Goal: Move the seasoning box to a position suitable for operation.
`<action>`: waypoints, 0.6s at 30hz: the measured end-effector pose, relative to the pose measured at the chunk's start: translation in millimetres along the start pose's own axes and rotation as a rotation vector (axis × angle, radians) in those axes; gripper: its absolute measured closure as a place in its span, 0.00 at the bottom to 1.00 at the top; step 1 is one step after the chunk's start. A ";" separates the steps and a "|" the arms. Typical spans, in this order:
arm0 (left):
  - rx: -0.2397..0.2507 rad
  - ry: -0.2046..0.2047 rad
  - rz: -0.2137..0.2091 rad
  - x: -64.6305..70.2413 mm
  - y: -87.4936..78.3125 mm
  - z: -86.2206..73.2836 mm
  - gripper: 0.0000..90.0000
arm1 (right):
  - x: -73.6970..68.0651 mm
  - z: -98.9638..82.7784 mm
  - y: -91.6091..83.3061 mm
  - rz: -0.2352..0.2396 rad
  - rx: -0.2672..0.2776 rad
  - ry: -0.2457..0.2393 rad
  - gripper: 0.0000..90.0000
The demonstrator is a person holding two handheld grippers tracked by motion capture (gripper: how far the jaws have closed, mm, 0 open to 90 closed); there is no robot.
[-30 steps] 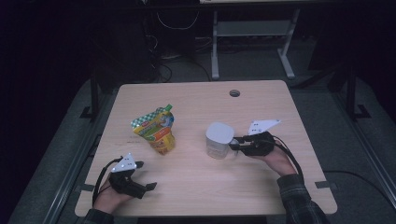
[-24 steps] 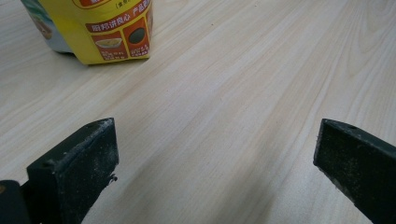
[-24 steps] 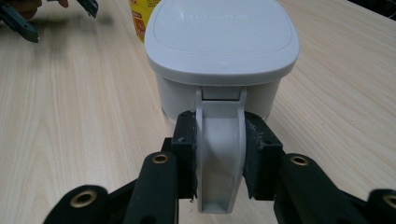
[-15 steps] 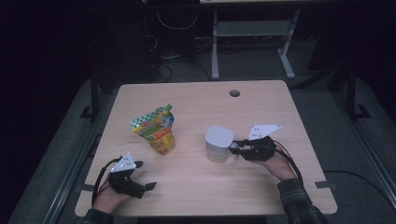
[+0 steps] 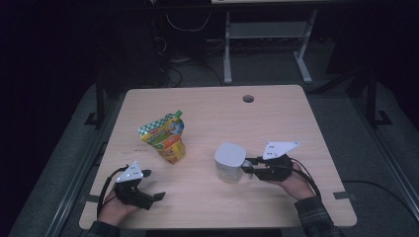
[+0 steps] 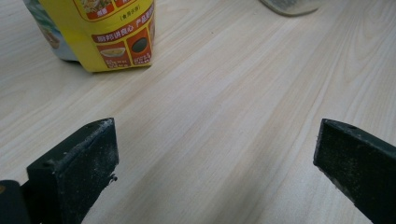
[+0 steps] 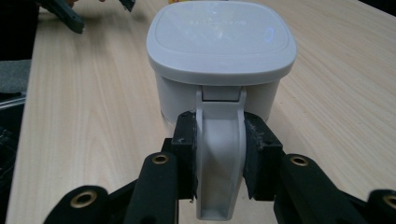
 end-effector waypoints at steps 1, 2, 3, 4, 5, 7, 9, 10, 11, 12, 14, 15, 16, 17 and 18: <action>0.000 -0.001 -0.001 0.4 0.1 0.4 0.00 | 0.0 0.0 0.0 0.000 0.000 0.000 0.76; 0.000 0.001 -0.001 0.5 0.2 0.3 0.00 | -2.3 -1.0 -1.4 0.003 -0.004 0.000 0.76; -0.003 0.003 -0.001 0.5 0.3 0.0 0.00 | -3.7 -1.3 -2.4 0.002 -0.005 -0.003 0.76; -0.004 0.003 -0.001 0.6 0.3 -0.1 0.00 | -8.0 -2.2 -4.8 0.008 0.000 -0.007 0.76; -0.001 0.000 -0.002 0.9 0.3 0.1 0.00 | -10.0 -2.8 -5.7 0.011 0.002 -0.007 0.76; 0.001 0.000 -0.002 1.3 -0.6 -0.4 0.00 | -12.1 -3.5 -6.7 0.014 0.003 -0.007 0.76; -0.003 0.004 -0.001 0.6 -1.8 -1.0 0.00 | -15.9 -4.5 -8.6 0.016 0.002 -0.008 0.76; 0.000 0.002 0.001 0.3 -2.2 -0.7 0.00 | -17.9 -4.8 -9.5 0.020 0.003 -0.011 0.76; 0.005 0.000 0.002 0.4 -2.5 -0.3 0.00 | -19.7 -5.1 -10.2 0.021 0.003 -0.014 0.76; 0.007 -0.001 0.002 0.6 -2.5 0.0 0.00 | -22.3 -5.5 -11.3 0.026 0.004 -0.015 0.76; 0.004 0.002 0.001 0.9 -2.4 -0.1 0.00 | -25.6 -6.4 -12.6 0.033 0.005 -0.017 0.76; 0.002 0.006 0.001 0.9 -2.1 -0.2 0.00 | -27.4 -7.1 -13.3 0.036 0.006 -0.017 0.76; 0.004 0.003 0.000 1.3 -1.7 0.0 0.00 | -29.3 -7.8 -14.1 0.039 0.005 -0.013 0.76; 0.002 0.003 -0.001 1.6 -1.5 0.1 0.00 | -30.9 -8.4 -14.8 0.043 0.006 -0.014 0.76; 0.000 0.008 0.000 1.6 -1.5 0.1 0.00 | -32.4 -8.9 -15.5 0.047 0.009 -0.017 0.76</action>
Point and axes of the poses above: each handheld gripper's, and its own axes: y roughly forward along the jaws, z roughly out of its top, x roughly to its right, the point moved 9 cm from there along y, roughly forward along the jaws, and after that the axes turned 7 degrees about -z, right-handed, at the moved point
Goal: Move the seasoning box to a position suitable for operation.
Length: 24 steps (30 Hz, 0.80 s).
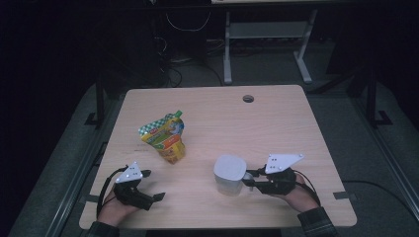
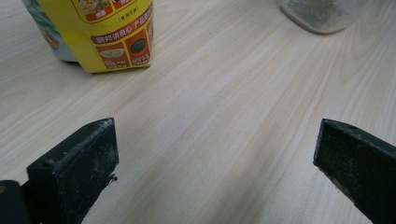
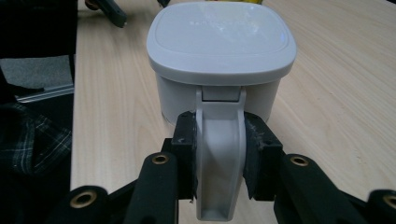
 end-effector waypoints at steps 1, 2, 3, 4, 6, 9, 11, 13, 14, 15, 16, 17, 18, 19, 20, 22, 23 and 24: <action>0.000 0.001 -0.001 0.2 0.1 0.0 0.00 | -2.5 -0.4 -0.8 0.004 0.001 0.000 0.76; -0.003 0.002 -0.001 0.5 0.0 -0.2 0.00 | -5.6 -1.3 -1.8 0.010 0.002 -0.006 0.76; -0.005 0.000 -0.001 0.7 -0.2 -0.5 0.00 | -5.6 -1.3 -1.8 0.010 0.002 -0.006 0.76; -0.004 -0.001 -0.002 1.0 -0.1 -0.7 0.00 | -7.9 -2.0 -2.5 0.015 0.002 -0.002 0.76; -0.002 -0.007 -0.001 1.7 -0.5 -1.2 0.00 | -12.0 -3.3 -3.2 0.027 0.003 -0.005 0.76; 0.004 -0.006 0.002 1.6 -1.1 -0.6 0.00 | -17.4 -3.8 -3.7 0.040 0.006 -0.014 0.76; 0.002 -0.006 0.002 1.9 -1.1 -1.0 0.00 | -19.5 -3.8 -3.6 0.052 0.006 -0.021 0.76; -0.002 -0.006 0.002 2.2 -1.0 -1.6 0.00 | -20.3 -3.9 -2.7 0.056 0.004 -0.019 0.76; -0.001 -0.006 0.002 2.3 -1.1 -1.6 0.00 | -20.4 -4.4 -2.2 0.058 0.004 -0.019 0.76; 0.000 -0.007 0.002 2.5 -1.2 -1.5 0.00 | -20.5 -4.7 -2.0 0.060 0.004 -0.019 0.76; 0.004 -0.009 0.002 2.6 -1.4 -1.1 0.00 | -20.6 -5.2 -1.9 0.061 0.003 -0.018 0.76; 0.006 -0.007 0.002 2.3 -1.5 -1.0 0.00 | -20.3 -5.9 -2.0 0.064 0.001 -0.020 0.76; 0.004 -0.006 0.003 2.0 -1.7 -1.3 0.00 | -20.4 -6.2 -1.9 0.064 0.000 -0.017 0.76; 0.001 -0.005 0.002 1.8 -1.8 -1.6 0.00 | -20.3 -6.4 -1.9 0.063 -0.001 -0.016 0.76; 0.001 -0.004 0.002 1.7 -1.8 -1.7 0.00 | -20.3 -6.8 -1.8 0.063 -0.003 -0.016 0.76; 0.002 -0.005 0.002 1.9 -1.7 -1.5 0.00 | -19.8 -7.3 -1.7 0.061 -0.002 -0.020 0.75; 0.003 -0.006 0.002 2.1 -1.7 -1.3 0.00 | -19.7 -7.6 -1.5 0.059 -0.003 -0.020 0.75; 0.005 -0.007 0.003 2.3 -1.6 -1.1 0.00 | -19.7 -7.5 -1.4 0.058 -0.001 -0.020 0.75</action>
Point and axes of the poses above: each handheld gripper's, and its own axes: y roughly forward along the jaws, z roughly out of its top, x roughly to its right, the point moved 9 cm from there along y, roughly forward along the jaws, and after that the axes turned 7 degrees about -z, right-handed, at the moved point
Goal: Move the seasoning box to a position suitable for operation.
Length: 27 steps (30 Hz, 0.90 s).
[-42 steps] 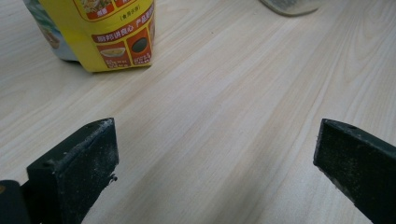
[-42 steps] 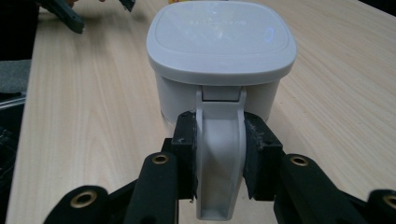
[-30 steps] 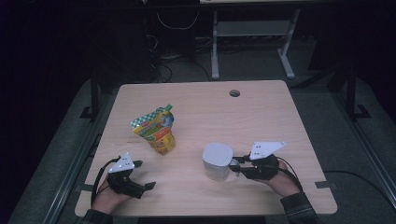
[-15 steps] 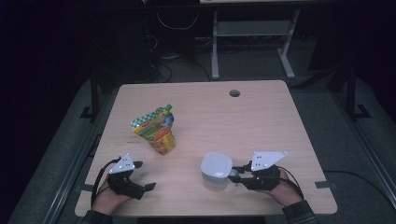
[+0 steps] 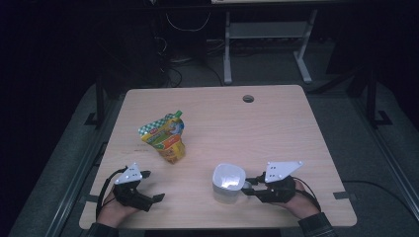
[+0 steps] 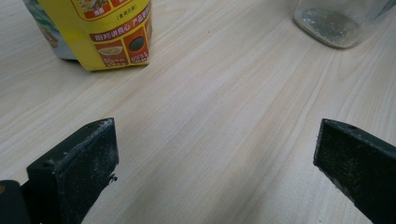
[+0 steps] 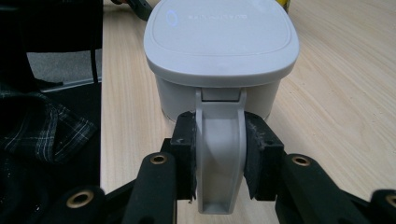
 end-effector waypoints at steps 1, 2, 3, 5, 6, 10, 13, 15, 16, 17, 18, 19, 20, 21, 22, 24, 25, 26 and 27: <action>-0.001 0.000 0.000 0.1 0.0 -0.1 0.00 | -0.2 -0.1 -0.1 0.000 0.000 0.000 0.75; -0.002 -0.002 0.000 0.2 0.1 -0.3 0.00 | -0.2 -0.1 -0.1 -0.001 0.000 0.000 0.74; -0.003 0.000 0.001 -0.1 -0.1 -0.5 0.00 | 0.7 0.1 0.0 -0.010 0.002 -0.001 0.70; -0.001 0.001 0.001 -0.2 -0.8 -0.3 0.00 | 2.4 -0.6 -0.1 -0.018 0.000 0.011 0.65; 0.001 0.000 0.001 -0.1 -1.1 -0.2 0.00 | 2.1 -0.4 -0.5 -0.012 0.003 0.017 0.63; -0.002 -0.001 0.001 -0.5 -1.9 -1.1 0.00 | 2.7 -3.1 -7.0 -0.021 0.018 0.038 0.57; 0.001 -0.002 0.002 -0.2 -2.2 -1.0 0.00 | 2.5 -5.5 -11.1 -0.030 0.022 0.052 0.55; 0.000 -0.001 0.003 0.1 -2.5 -0.9 0.00 | 2.3 -8.2 -15.6 -0.036 0.022 0.063 0.54; 0.000 -0.002 0.003 0.5 -2.7 -0.9 0.00 | 2.1 -9.1 -17.8 -0.044 0.027 0.072 0.54; 0.003 -0.004 0.003 1.0 -2.7 -0.7 0.00 | 1.5 -10.3 -20.1 -0.044 0.030 0.081 0.53; 0.003 -0.004 0.003 1.2 -3.1 -0.7 0.00 | 1.1 -11.2 -22.2 -0.051 0.036 0.087 0.54; 0.007 -0.007 0.003 1.7 -3.4 -0.5 0.00 | -0.3 -12.4 -24.1 -0.054 0.038 0.099 0.55; 0.007 -0.006 0.004 1.7 -3.9 -0.5 0.00 | -2.1 -14.0 -26.3 -0.056 0.039 0.106 0.56; 0.009 -0.008 0.004 1.9 -4.3 -0.4 0.00 | -3.1 -15.3 -27.9 -0.060 0.039 0.108 0.58; 0.012 -0.011 0.004 1.9 -4.7 -0.2 0.00 | -4.9 -16.2 -29.5 -0.058 0.043 0.115 0.61; 0.020 -0.016 0.005 2.0 -5.1 0.4 0.00 | -7.6 -17.2 -32.9 -0.063 0.056 0.122 0.68; 0.022 -0.015 0.004 1.8 -5.1 0.4 0.00 | -9.1 -17.4 -34.6 -0.062 0.061 0.134 0.73; 0.023 -0.016 0.005 1.7 -5.2 0.3 0.00 | -11.3 -17.4 -35.6 -0.055 0.066 0.141 0.77; 0.023 -0.016 0.004 1.8 -5.2 0.3 0.00 | -13.0 -17.5 -36.0 -0.049 0.070 0.142 0.81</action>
Point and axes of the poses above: each handheld gripper's, and its own axes: y roughly forward along the jaws, z roughly out of its top, x roughly to its right, the point moved 9 cm from there along y, roughly forward along the jaws, and after that the axes turned 7 degrees about -z, right-handed, at the moved point
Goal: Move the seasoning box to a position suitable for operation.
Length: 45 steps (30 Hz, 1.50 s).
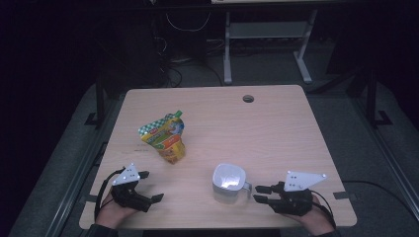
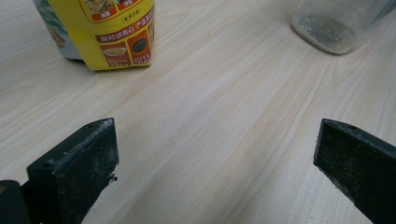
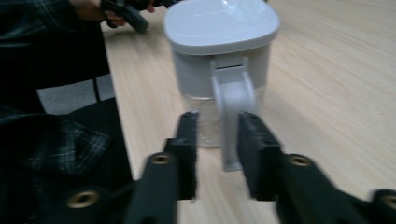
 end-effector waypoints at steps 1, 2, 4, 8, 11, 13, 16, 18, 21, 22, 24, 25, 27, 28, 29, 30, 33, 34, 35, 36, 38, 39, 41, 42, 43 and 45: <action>0.000 0.000 0.000 0.1 -0.1 0.0 0.00 | -2.9 -0.9 -0.2 0.009 -0.002 0.003 0.86; 0.000 0.000 0.000 0.1 -0.2 0.0 0.00 | -7.2 -2.3 0.9 0.020 -0.008 -0.002 0.91; 0.001 -0.003 -0.001 0.3 -0.1 0.1 0.00 | -10.9 -3.6 3.2 0.028 -0.014 -0.010 0.97; 0.002 -0.006 -0.002 0.6 0.0 -0.2 0.00 | -15.2 -4.0 10.1 0.043 -0.022 -0.018 1.00; 0.002 -0.007 -0.004 1.1 0.0 -0.3 0.00 | -17.5 -3.6 15.1 0.052 -0.024 -0.032 1.00; 0.002 -0.010 -0.006 1.6 0.4 -0.5 0.00 | -18.8 -3.9 18.5 0.056 -0.029 -0.031 1.00; -0.003 -0.013 -0.007 1.7 1.3 -1.1 0.00 | -17.4 -5.8 23.4 0.051 -0.042 -0.029 1.00; -0.003 -0.012 -0.009 1.5 2.2 -1.4 0.00 | -15.0 -6.5 24.7 0.042 -0.042 -0.027 1.00; -0.002 -0.010 -0.011 1.2 2.8 -1.5 0.00 | -12.3 -7.0 24.7 0.033 -0.040 -0.018 1.00; -0.003 -0.010 -0.011 0.9 2.8 -1.6 0.00 | -10.8 -7.1 24.9 0.030 -0.038 -0.018 1.00; -0.007 -0.012 -0.011 0.3 2.7 -2.0 0.00 | -9.5 -7.6 24.8 0.025 -0.039 -0.007 1.00; -0.007 -0.014 -0.010 -0.2 2.7 -2.2 0.00 | -8.2 -7.7 24.9 0.020 -0.037 -0.010 1.00; -0.004 -0.018 -0.010 -0.5 2.9 -1.9 0.00 | -7.0 -7.9 24.5 0.023 -0.034 -0.012 1.00; -0.004 -0.017 -0.011 -0.4 3.0 -1.9 0.00 | -6.7 -7.9 24.7 0.020 -0.034 -0.015 1.00; -0.006 -0.018 -0.012 0.1 3.2 -2.0 0.00 | -6.7 -7.9 24.7 0.018 -0.036 -0.016 1.00; -0.007 -0.015 -0.012 0.3 3.3 -2.0 0.00 | -6.6 -7.8 24.7 0.016 -0.038 -0.017 1.00; -0.005 -0.013 -0.015 1.3 3.9 -1.6 0.00 | -4.5 -6.9 24.2 0.007 -0.036 -0.014 1.00; -0.006 -0.012 -0.015 1.4 3.8 -1.6 0.00 | -2.9 -6.4 24.3 0.002 -0.034 -0.015 1.00; -0.006 -0.011 -0.015 1.5 3.8 -1.5 0.00 | -1.2 -6.1 24.4 -0.002 -0.032 -0.012 1.00; -0.006 -0.012 -0.015 1.6 3.8 -1.4 0.00 | 0.6 -5.9 24.4 -0.005 -0.030 -0.010 1.00; -0.004 -0.011 -0.015 1.4 3.6 -1.1 0.00 | 5.2 -5.5 24.6 -0.013 -0.029 -0.003 1.00; -0.004 -0.010 -0.016 1.3 3.5 -1.1 0.00 | 6.8 -5.2 24.7 -0.017 -0.028 -0.002 1.00; -0.002 -0.010 -0.016 1.0 3.3 -1.0 0.00 | 10.0 -4.7 24.8 -0.021 -0.028 0.001 1.00; 0.000 -0.012 -0.017 0.9 3.3 -1.0 0.00 | 12.0 -4.4 25.0 -0.027 -0.029 0.000 1.00; 0.000 -0.013 -0.017 0.6 3.5 -1.1 0.00 | 13.5 -4.0 25.3 -0.030 -0.029 0.002 1.00; -0.003 -0.016 -0.020 0.7 3.9 -1.7 0.00 | 16.6 -3.2 25.9 -0.036 -0.028 0.007 1.00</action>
Point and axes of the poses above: each handheld gripper's, and its own axes: y roughly forward along the jaws, z roughly out of its top, x roughly to its right, the point moved 9 cm from there along y, roughly forward along the jaws, and after that the axes turned 7 degrees about -z, right-handed, at the moved point
